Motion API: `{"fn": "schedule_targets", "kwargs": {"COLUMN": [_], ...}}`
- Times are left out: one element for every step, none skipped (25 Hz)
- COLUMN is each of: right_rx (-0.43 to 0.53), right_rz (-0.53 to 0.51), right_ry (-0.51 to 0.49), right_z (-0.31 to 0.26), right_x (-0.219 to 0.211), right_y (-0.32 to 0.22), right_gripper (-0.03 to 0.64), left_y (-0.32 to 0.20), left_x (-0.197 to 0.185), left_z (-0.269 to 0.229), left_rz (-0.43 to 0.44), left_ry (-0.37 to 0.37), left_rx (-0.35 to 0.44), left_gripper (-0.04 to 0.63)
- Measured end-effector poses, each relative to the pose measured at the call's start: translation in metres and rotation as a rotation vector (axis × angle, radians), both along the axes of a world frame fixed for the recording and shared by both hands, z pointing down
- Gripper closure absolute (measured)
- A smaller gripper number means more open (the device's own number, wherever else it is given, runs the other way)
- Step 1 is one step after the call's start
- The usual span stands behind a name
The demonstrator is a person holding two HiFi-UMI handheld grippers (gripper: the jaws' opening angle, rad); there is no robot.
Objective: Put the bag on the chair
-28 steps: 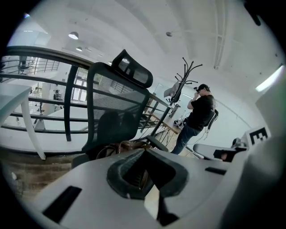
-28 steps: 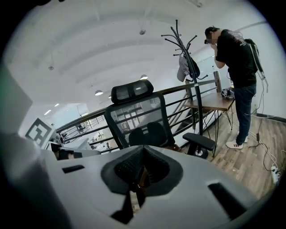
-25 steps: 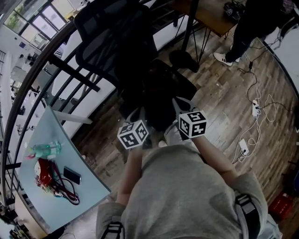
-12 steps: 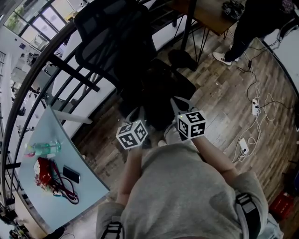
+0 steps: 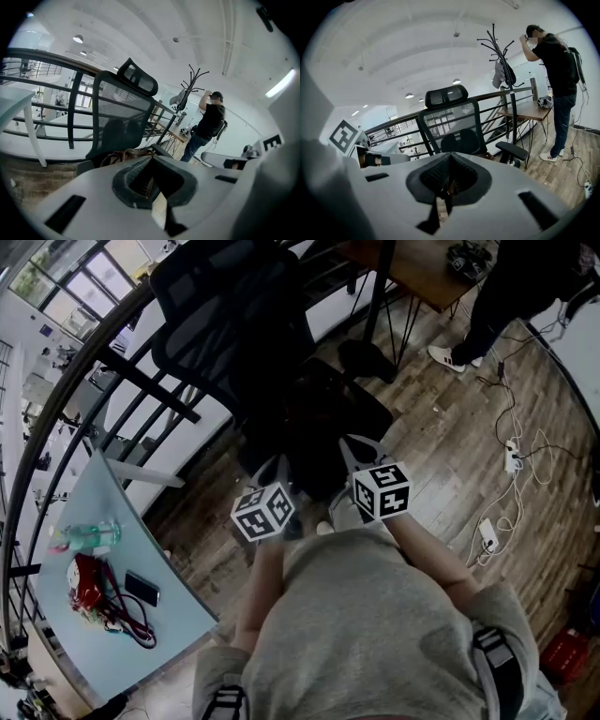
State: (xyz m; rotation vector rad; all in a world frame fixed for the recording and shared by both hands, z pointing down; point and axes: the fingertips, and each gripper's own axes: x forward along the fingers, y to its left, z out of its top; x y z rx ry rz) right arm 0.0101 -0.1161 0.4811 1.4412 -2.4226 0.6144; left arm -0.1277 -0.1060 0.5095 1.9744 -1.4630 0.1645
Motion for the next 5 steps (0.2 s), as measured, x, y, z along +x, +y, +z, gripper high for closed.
{"fn": "schedule_targets", "kwargs": {"right_rx": [0.0, 0.0, 0.001, 0.001, 0.001], "right_rz": [0.0, 0.0, -0.001, -0.002, -0.003], "right_ry": [0.0, 0.0, 0.0, 0.0, 0.001], "right_z": [-0.0007, -0.0014, -0.0018, -0.002, -0.0022], "right_x": [0.0001, 0.0003, 0.0005, 0.0007, 0.0009], "right_y": [-0.0002, -0.0001, 0.0002, 0.0008, 0.0014], "right_gripper": [0.612, 0.612, 0.612, 0.612, 0.612], "left_y": [-0.0002, 0.0, 0.0004, 0.0009, 0.0015], "left_x": [-0.0003, -0.0005, -0.0004, -0.0001, 0.0002], "left_z": [-0.0006, -0.001, -0.0014, -0.0017, -0.0021], "left_rz": [-0.001, -0.003, -0.004, -0.004, -0.005], "left_ry": [0.0, 0.0, 0.001, 0.002, 0.003], "left_rx": [0.0, -0.001, -0.001, 0.0, 0.0], "left_gripper": [0.592, 0.593, 0.593, 0.592, 0.593]}}
